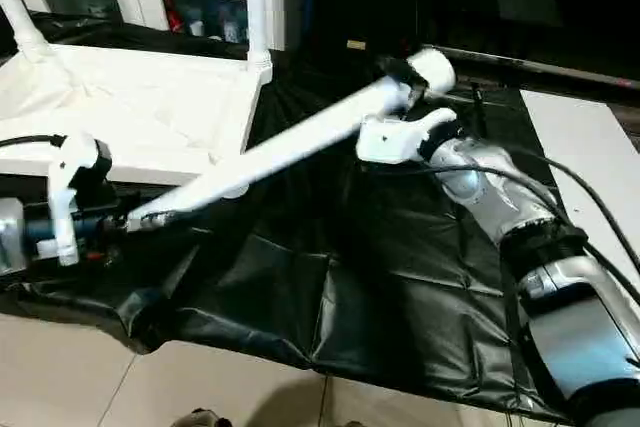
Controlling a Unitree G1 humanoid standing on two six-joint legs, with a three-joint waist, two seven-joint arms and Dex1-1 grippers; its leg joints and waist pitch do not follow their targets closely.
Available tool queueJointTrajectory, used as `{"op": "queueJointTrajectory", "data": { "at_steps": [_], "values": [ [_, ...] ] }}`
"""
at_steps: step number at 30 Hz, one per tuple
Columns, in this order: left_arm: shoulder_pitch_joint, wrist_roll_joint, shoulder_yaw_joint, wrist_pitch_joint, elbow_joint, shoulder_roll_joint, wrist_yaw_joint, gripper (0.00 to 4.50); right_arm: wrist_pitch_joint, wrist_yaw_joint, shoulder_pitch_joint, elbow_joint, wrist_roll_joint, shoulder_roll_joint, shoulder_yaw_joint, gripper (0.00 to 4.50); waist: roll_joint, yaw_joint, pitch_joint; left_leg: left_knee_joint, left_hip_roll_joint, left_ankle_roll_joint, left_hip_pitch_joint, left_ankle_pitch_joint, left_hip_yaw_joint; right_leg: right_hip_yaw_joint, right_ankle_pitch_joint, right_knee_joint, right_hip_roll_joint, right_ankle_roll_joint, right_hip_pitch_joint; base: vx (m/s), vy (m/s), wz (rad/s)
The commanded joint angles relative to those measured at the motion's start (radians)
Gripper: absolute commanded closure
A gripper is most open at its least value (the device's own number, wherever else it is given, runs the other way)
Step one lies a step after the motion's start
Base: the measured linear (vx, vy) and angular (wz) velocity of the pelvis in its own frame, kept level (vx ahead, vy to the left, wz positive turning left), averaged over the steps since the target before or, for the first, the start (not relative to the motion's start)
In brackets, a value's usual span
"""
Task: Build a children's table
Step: Pick table leg
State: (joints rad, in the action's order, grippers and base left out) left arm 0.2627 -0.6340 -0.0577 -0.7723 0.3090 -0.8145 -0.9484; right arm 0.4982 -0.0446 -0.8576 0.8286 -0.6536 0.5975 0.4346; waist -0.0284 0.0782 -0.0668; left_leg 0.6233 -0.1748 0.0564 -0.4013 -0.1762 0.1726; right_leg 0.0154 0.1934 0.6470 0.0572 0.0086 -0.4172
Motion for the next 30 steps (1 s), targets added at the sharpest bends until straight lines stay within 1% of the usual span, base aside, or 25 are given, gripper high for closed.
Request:
{"op": "queueJointTrajectory", "data": {
  "at_steps": [1,3,6,7,8,11,12,13,15,17,18,20,22,25,28,29,30],
  "values": [
    [0.001,0.000,0.003,0.016,0.015,-0.015,-0.023,3.12,0.037,-0.004,-0.008,0.029,-0.013,0.007,0.003,1.09,-0.004,-0.007,0.070,-0.065,-0.026,0.044,0.024,-0.216,0.000,-0.031,0.162,-0.069,0.043,-0.163,0.045,0.000,0.000,0.00],
    [0.007,0.005,-0.003,0.020,0.005,-0.024,-0.030,3.12,0.051,-0.002,-0.004,0.046,-0.018,0.006,0.009,1.31,-0.001,-0.008,0.070,-0.065,-0.026,0.045,0.024,-0.217,-0.001,-0.031,0.159,-0.067,0.043,-0.165,0.046,0.000,0.000,0.00],
    [0.011,0.016,-0.008,0.030,-0.006,-0.039,-0.043,3.12,0.060,0.005,0.002,0.056,-0.016,0.005,0.018,1.53,-0.004,-0.013,0.071,-0.065,-0.025,0.043,0.022,-0.215,-0.001,-0.031,0.162,-0.067,0.043,-0.164,0.048,0.000,0.000,0.00],
    [0.016,0.025,-0.011,0.038,-0.017,-0.044,-0.042,3.12,0.065,0.005,0.004,0.059,-0.015,0.004,0.022,1.65,-0.003,-0.016,0.069,-0.065,-0.025,0.043,0.023,-0.224,-0.002,-0.030,0.172,-0.069,0.043,-0.162,0.046,0.000,0.000,0.00],
    [0.019,0.030,-0.014,0.044,-0.026,-0.050,-0.044,3.12,0.071,0.008,0.006,0.063,-0.013,0.001,0.023,1.74,-0.004,-0.020,0.069,-0.065,-0.025,0.042,0.022,-0.225,-0.002,-0.031,0.176,-0.069,0.043,-0.161,0.048,0.000,0.000,0.00],
    [0.037,0.054,-0.023,0.065,-0.054,-0.056,-0.031,3.12,0.088,0.014,0.008,0.080,-0.017,-0.008,0.024,2.00,-0.003,-0.023,0.070,-0.064,-0.024,0.040,0.022,-0.226,-0.002,-0.031,0.175,-0.069,0.042,-0.164,0.046,0.000,0.000,0.00],
    [0.041,0.060,-0.025,0.071,-0.061,-0.055,-0.027,3.12,0.093,0.016,0.007,0.086,-0.019,-0.011,0.025,2.00,-0.003,-0.022,0.071,-0.064,-0.025,0.040,0.022,-0.224,-0.002,-0.031,0.173,-0.068,0.044,-0.166,0.047,0.000,0.000,0.00],
    [0.041,0.060,-0.025,0.071,-0.061,-0.055,-0.027,3.12,0.093,0.016,0.007,0.086,-0.019,-0.011,0.025,2.18,-0.003,-0.023,0.071,-0.064,-0.025,0.039,0.021,-0.219,-0.002,-0.031,0.166,-0.067,0.044,-0.168,0.048,0.000,0.000,0.00],
    [0.054,0.072,-0.040,0.094,-0.083,-0.056,-0.021,3.12,0.104,0.018,0.013,0.095,-0.021,-0.019,0.030,2.23,-0.001,-0.024,0.072,-0.063,-0.025,0.038,0.022,-0.219,-0.003,-0.030,0.156,-0.067,0.043,-0.177,0.047,0.000,0.000,0.00],
    [0.057,0.070,-0.047,0.097,-0.086,-0.057,-0.023,3.12,0.107,0.020,0.015,0.097,-0.019,-0.022,0.031,2.31,-0.002,-0.023,0.072,-0.064,-0.025,0.037,0.022,-0.221,-0.002,-0.030,0.151,-0.066,0.043,-0.179,0.048,0.000,0.000,0.00],
    [0.059,0.063,-0.059,0.105,-0.088,-0.058,-0.034,3.12,0.112,0.025,0.017,0.103,-0.016,-0.026,0.032,2.45,-0.001,-0.023,0.072,-0.063,-0.026,0.036,0.023,-0.223,-0.002,-0.030,0.151,-0.066,0.044,-0.182,0.047,0.000,0.000,0.00],
    [0.057,0.055,-0.062,0.103,-0.083,-0.064,-0.052,3.12,0.116,0.030,0.017,0.111,-0.015,-0.030,0.032,2.49,0.001,-0.023,0.073,-0.063,-0.026,0.037,0.025,-0.226,-0.003,-0.030,0.148,-0.065,0.044,-0.185,0.046,0.000,0.000,0.00],
    [0.051,0.050,-0.059,0.104,-0.077,-0.071,-0.074,3.12,0.120,0.031,0.016,0.119,-0.017,-0.033,0.032,2.53,-0.001,-0.023,0.072,-0.064,-0.026,0.035,0.024,-0.227,-0.002,-0.030,0.148,-0.066,0.044,-0.185,0.046,0.000,0.000,0.00],
    [0.051,0.050,-0.056,0.109,-0.079,-0.074,-0.079,3.12,0.127,0.034,0.013,0.129,-0.016,-0.036,0.032,2.55,0.000,-0.023,0.071,-0.065,-0.027,0.038,0.024,-0.235,-0.003,-0.030,0.161,-0.066,0.045,-0.186,0.046,0.000,0.000,0.00],
    [0.053,0.056,-0.061,0.124,-0.091,-0.072,-0.076,3.12,0.132,0.039,0.014,0.134,-0.005,-0.038,0.027,2.55,0.002,-0.022,0.072,-0.064,-0.027,0.038,0.026,-0.235,-0.003,-0.030,0.153,-0.066,0.045,-0.187,0.046,0.000,0.000,0.00],
    [0.057,0.065,-0.066,0.136,-0.100,-0.066,-0.068,3.12,0.133,0.042,0.016,0.135,-0.001,-0.039,0.025,2.55,0.001,-0.022,0.072,-0.065,-0.027,0.036,0.025,-0.238,-0.003,-0.030,0.154,-0.067,0.044,-0.187,0.045,0.000,0.000,0.00],
    [0.074,0.081,-0.082,0.157,-0.126,-0.049,-0.035,3.12,0.137,0.044,0.017,0.137,0.003,-0.041,0.021,2.56,0.001,-0.021,0.071,-0.065,-0.026,0.037,0.025,-0.241,-0.003,-0.030,0.159,-0.068,0.044,-0.187,0.045,0.000,0.000,0.00]
  ]
}}
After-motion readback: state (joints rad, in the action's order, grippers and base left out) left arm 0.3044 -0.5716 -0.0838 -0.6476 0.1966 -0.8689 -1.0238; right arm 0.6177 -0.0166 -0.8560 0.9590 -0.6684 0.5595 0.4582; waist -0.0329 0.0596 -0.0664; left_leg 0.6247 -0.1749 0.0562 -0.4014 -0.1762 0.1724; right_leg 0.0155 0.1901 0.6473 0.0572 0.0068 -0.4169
